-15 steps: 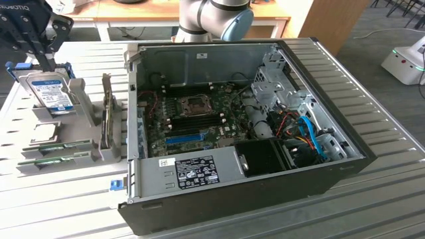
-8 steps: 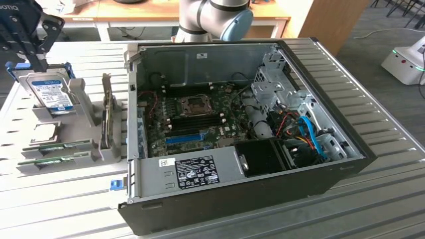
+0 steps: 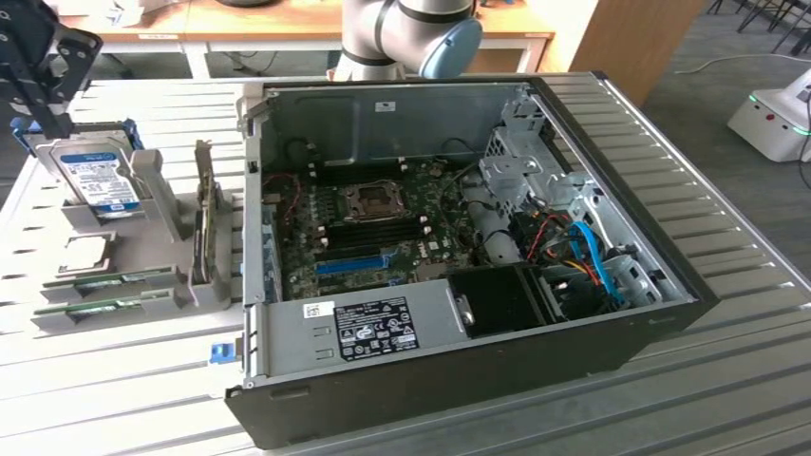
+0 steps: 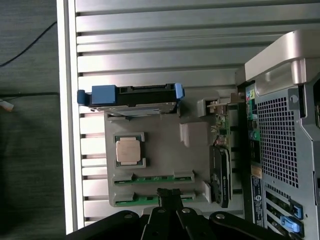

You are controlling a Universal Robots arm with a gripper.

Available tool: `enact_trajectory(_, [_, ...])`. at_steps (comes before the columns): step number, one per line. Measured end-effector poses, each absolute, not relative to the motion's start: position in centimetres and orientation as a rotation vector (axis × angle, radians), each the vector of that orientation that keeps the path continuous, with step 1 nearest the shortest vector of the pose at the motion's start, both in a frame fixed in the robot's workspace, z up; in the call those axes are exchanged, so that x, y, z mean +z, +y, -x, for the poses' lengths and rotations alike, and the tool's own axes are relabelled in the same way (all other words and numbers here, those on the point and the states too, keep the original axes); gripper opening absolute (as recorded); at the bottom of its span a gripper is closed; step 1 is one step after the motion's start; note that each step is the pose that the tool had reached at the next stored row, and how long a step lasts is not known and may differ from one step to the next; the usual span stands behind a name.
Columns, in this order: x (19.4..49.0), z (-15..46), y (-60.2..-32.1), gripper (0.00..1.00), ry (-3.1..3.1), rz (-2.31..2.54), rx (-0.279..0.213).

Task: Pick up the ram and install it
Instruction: 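Reach for the ram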

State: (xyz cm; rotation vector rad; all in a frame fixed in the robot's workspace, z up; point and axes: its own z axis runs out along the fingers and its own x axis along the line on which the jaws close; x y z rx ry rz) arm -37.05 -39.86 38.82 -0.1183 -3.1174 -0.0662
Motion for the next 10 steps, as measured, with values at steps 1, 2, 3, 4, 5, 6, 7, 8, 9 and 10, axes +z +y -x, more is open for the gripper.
enact_trajectory(1, [38.8,37.2,-39.9,0.10,-3.117,0.118,-0.066])
enact_trajectory(2, [38.8,37.4,-39.9,0.10,-3.117,0.118,-0.066])
enact_trajectory(3, [38.8,37.6,-39.9,0.10,-3.117,0.118,-0.066])
enact_trajectory(4, [38.8,37.8,-39.9,0.10,-3.117,0.118,-0.066])
enact_trajectory(5, [38.8,37.9,-39.9,0.10,-3.117,0.118,-0.066])
enact_trajectory(6, [38.8,38.1,-39.9,0.10,-3.117,0.118,-0.066])
enact_trajectory(7, [38.8,38.2,-39.9,0.10,-3.117,0.118,-0.066])
enact_trajectory(8, [38.8,38.3,-39.9,0.10,-3.117,0.118,-0.066])
enact_trajectory(9, [38.8,38.3,-39.9,0.10,-3.117,0.118,-0.066])
enact_trajectory(10, [38.8,38.3,-39.9,0.10,-3.117,0.118,-0.066])
